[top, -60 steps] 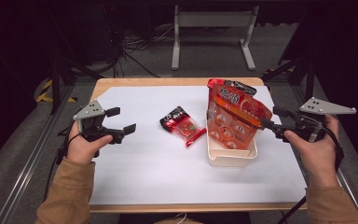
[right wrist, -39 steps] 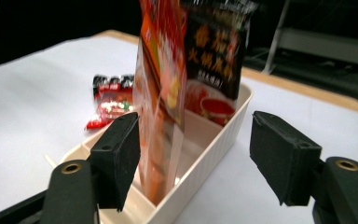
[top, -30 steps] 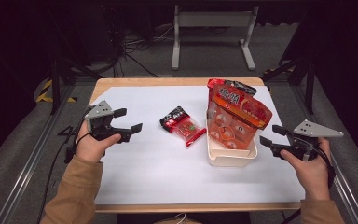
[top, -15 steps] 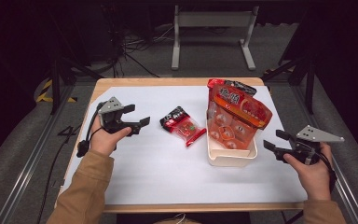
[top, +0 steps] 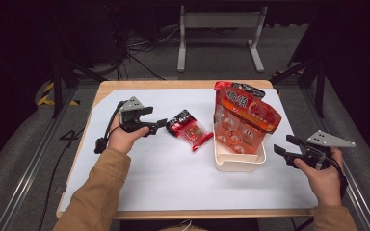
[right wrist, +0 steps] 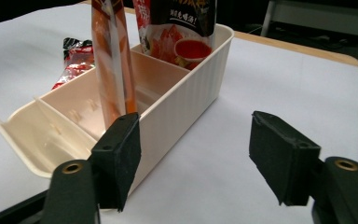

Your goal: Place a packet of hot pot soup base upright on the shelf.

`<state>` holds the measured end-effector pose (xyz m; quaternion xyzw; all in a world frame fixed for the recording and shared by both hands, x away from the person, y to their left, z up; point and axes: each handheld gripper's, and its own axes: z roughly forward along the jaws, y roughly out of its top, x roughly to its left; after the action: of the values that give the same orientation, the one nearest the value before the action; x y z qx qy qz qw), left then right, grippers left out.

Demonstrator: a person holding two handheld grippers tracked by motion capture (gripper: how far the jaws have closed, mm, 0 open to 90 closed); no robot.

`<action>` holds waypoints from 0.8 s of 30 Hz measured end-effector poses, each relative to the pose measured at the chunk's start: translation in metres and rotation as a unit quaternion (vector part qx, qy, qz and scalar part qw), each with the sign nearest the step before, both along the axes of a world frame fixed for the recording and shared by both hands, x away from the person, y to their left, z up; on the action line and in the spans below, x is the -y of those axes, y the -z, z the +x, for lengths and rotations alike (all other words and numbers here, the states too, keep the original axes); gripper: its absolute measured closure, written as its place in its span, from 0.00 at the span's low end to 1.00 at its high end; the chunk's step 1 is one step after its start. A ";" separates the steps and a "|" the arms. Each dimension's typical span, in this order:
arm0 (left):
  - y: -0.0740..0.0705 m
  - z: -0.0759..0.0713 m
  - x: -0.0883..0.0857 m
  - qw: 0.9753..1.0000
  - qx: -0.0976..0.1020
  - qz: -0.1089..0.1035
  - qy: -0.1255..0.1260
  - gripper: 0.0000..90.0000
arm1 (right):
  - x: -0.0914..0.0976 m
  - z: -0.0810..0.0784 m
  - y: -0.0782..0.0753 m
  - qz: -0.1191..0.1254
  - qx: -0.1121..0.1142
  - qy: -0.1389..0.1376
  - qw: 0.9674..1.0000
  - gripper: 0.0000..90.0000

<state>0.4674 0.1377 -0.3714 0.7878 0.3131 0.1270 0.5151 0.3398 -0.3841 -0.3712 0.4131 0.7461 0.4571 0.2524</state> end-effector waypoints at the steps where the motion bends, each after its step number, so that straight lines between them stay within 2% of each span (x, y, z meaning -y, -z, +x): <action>1: 0.001 0.002 0.002 1.000 -0.008 0.002 -0.003 0.27 | 0.000 0.000 0.000 0.002 -0.001 -0.002 1.000 0.39; 4: 0.005 0.007 0.009 1.000 -0.018 0.016 -0.010 0.26 | -0.001 0.000 0.000 0.002 -0.001 -0.002 1.000 0.38; 7: 0.011 0.013 0.015 0.999 -0.027 0.023 -0.006 0.29 | 0.000 0.000 0.000 0.004 0.000 -0.002 1.000 0.38; 8: 0.013 0.015 0.017 0.999 -0.026 0.028 -0.010 0.29 | 0.000 0.000 0.000 0.003 0.002 -0.002 1.000 0.38; 10: 0.017 0.019 0.020 0.999 -0.031 0.031 -0.008 0.30 | 0.001 0.000 0.000 0.004 0.002 -0.001 1.000 0.38; 14: 0.024 0.027 0.024 0.999 -0.030 0.028 -0.021 0.36 | 0.000 0.001 0.001 0.005 0.001 -0.002 1.000 0.38; 15: 0.027 0.029 0.025 0.999 -0.037 0.024 -0.023 0.37 | 0.000 0.001 0.001 0.005 0.001 -0.003 1.000 0.38; 17: 0.029 0.031 0.025 0.999 -0.037 0.027 -0.023 0.36 | 0.000 0.001 0.002 0.005 -0.001 -0.003 1.000 0.38; 22: 0.043 0.039 0.030 0.996 -0.066 0.044 -0.044 0.30 | 0.000 0.002 0.004 0.005 -0.003 -0.004 1.000 0.37; 24: 0.047 0.041 0.032 0.995 -0.076 0.040 -0.050 0.28 | -0.001 0.003 0.005 0.005 -0.005 -0.005 1.000 0.37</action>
<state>0.5089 0.1058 -0.4187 0.7986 0.3849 0.1051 0.4506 0.3424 -0.3836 -0.3758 0.4131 0.7470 0.4601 0.2443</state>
